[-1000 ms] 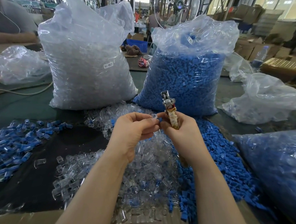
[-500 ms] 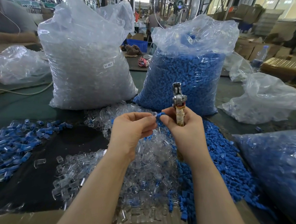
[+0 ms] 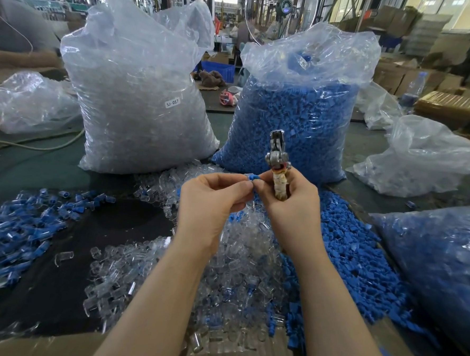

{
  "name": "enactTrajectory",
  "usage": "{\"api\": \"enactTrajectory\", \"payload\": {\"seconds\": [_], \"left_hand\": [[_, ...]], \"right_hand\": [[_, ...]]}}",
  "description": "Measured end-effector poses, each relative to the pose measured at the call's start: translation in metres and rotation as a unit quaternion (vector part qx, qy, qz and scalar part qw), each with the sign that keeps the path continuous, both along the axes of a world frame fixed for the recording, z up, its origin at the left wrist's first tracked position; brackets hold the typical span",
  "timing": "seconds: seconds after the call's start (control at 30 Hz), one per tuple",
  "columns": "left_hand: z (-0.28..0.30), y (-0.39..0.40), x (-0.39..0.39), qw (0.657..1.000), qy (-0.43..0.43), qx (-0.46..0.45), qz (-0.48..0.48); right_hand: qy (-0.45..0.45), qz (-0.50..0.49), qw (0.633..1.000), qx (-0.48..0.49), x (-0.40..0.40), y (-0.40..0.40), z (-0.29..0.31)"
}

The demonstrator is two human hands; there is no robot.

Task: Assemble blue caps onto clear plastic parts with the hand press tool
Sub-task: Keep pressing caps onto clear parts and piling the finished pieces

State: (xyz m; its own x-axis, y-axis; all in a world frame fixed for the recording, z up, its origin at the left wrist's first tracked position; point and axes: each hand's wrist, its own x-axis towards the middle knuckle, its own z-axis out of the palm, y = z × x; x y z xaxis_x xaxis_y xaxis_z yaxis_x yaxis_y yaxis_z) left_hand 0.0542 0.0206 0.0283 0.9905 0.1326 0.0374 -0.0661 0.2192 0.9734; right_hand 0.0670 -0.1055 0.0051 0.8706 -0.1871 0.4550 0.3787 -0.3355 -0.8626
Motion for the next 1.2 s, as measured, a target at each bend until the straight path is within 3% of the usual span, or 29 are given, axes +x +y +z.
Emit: {"api": "enactTrajectory", "payload": {"seconds": [0.43, 0.8, 1.2], "left_hand": [[-0.007, 0.000, 0.003, 0.981, -0.076, 0.152, 0.093], [-0.007, 0.003, 0.005, 0.990, -0.092, 0.085, 0.066], [-0.009, 0.007, 0.007, 0.986, -0.124, 0.103, 0.040]], "right_hand": [[0.013, 0.028, 0.998, -0.054, -0.002, -0.002, 0.005], [0.117, 0.113, 0.979, -0.120, -0.007, -0.024, 0.004], [0.134, 0.130, 0.968, -0.170, -0.009, -0.024, 0.005]]}}
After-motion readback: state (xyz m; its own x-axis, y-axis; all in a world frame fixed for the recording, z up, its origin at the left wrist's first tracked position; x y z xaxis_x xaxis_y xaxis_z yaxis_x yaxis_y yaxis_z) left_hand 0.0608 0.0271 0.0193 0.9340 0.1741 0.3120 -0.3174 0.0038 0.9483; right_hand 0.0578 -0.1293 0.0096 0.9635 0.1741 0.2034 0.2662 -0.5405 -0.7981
